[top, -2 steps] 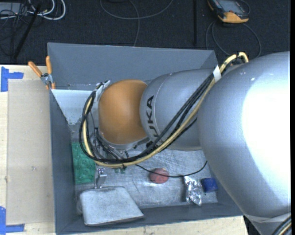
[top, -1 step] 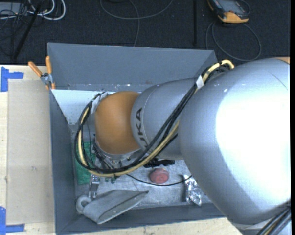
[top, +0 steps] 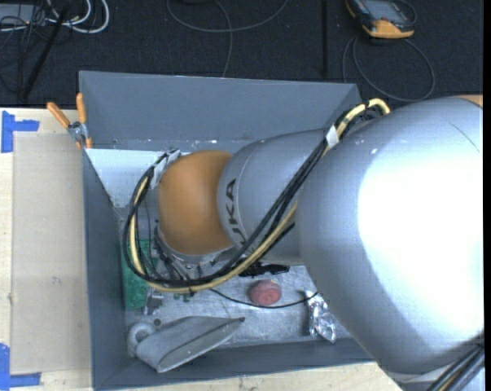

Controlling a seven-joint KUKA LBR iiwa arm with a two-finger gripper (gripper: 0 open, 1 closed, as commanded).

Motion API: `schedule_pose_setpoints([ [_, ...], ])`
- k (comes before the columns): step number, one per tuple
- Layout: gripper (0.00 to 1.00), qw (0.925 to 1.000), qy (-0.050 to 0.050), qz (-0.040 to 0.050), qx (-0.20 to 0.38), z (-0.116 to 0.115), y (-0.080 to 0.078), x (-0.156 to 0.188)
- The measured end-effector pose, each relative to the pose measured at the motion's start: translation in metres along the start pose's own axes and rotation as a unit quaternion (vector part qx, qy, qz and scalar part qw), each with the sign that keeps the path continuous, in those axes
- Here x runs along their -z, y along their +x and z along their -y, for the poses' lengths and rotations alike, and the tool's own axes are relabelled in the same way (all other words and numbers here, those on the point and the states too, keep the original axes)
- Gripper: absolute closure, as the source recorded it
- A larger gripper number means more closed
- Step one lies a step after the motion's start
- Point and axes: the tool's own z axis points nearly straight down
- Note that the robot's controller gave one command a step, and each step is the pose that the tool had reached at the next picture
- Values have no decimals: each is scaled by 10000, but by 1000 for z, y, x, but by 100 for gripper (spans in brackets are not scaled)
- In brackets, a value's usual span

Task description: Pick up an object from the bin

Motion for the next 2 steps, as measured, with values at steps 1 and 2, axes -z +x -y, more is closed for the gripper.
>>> schedule_pose_setpoints([
  [1,100,9998,56,-135,111,13,-5,118],
  [2,100,9996,62,-144,220,30,-4,175],
])
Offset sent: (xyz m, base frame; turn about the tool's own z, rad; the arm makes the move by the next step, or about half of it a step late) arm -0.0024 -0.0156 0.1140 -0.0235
